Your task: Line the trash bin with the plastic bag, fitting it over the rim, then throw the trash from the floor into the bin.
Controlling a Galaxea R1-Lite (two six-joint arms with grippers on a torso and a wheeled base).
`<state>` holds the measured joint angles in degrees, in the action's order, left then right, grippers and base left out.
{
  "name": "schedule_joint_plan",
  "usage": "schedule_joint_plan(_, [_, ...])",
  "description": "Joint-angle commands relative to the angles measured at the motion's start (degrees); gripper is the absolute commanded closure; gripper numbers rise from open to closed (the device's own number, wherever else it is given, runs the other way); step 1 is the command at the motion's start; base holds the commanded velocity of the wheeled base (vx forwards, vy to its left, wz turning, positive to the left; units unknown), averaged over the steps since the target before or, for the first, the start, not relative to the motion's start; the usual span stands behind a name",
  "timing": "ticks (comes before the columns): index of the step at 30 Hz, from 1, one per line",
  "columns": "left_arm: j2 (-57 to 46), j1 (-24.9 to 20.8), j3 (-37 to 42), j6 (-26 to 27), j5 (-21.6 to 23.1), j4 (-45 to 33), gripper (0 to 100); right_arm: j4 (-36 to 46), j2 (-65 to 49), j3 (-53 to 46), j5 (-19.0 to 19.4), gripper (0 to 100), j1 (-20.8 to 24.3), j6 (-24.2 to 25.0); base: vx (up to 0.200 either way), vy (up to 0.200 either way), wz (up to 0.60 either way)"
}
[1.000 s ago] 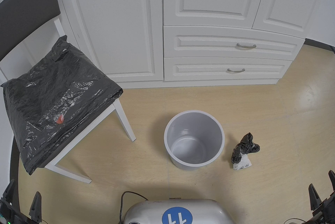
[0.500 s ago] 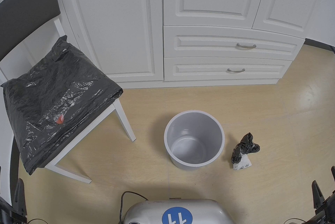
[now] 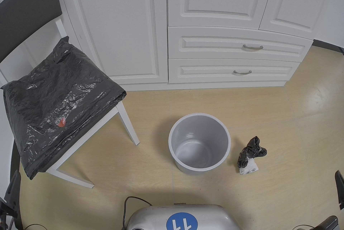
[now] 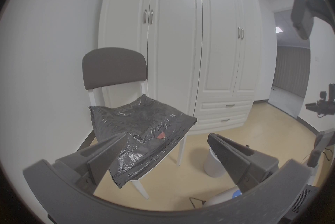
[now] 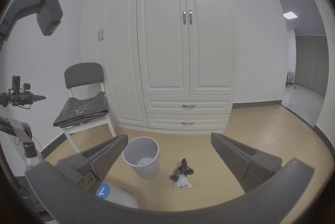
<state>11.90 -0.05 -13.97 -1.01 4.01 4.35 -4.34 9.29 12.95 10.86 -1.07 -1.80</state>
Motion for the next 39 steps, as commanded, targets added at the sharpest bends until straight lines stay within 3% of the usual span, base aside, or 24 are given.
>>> schedule_joint_plan(1, [32.66,0.49,-10.46,8.39,-5.15,-1.89,0,1.00,28.24,14.21,-3.74,0,-4.02,-6.37,0.000,0.000,0.00])
schedule_joint_plan(4, [38.38,-0.04,-10.20,12.61,-8.49,-0.75,0,-2.16,33.87,15.62,-7.08,0,-2.44,-4.08,0.000,0.000,0.00])
schedule_joint_plan(7, [42.42,0.58,-9.76,12.96,-11.22,-0.40,0,-4.36,36.59,15.79,-9.37,0,-0.51,-0.57,0.000,0.000,0.00])
schedule_joint_plan(10, [44.00,1.28,-8.88,12.61,-14.38,-0.40,0,-4.89,38.26,15.97,-11.39,0,0.98,-0.13,0.000,0.000,0.00])
schedule_joint_plan(12, [44.79,4.97,-7.04,12.79,-17.72,-0.40,0,-4.98,40.02,15.97,-14.20,0,2.83,0.05,0.000,0.000,0.00])
schedule_joint_plan(21, [41.72,12.44,0.61,14.37,-17.72,-0.48,0,-4.62,41.07,14.56,-16.31,0,8.46,0.40,0.000,0.000,0.00])
schedule_joint_plan(32, [45.76,14.73,1.75,15.87,-17.55,1.45,0,-4.98,42.39,13.42,-16.14,0,8.98,1.36,0.000,0.000,0.00])
schedule_joint_plan(39, [60.52,20.53,1.67,20.44,-17.55,12.44,0,-5.06,42.83,13.51,-15.96,0,9.33,2.33,0.000,0.000,0.00])
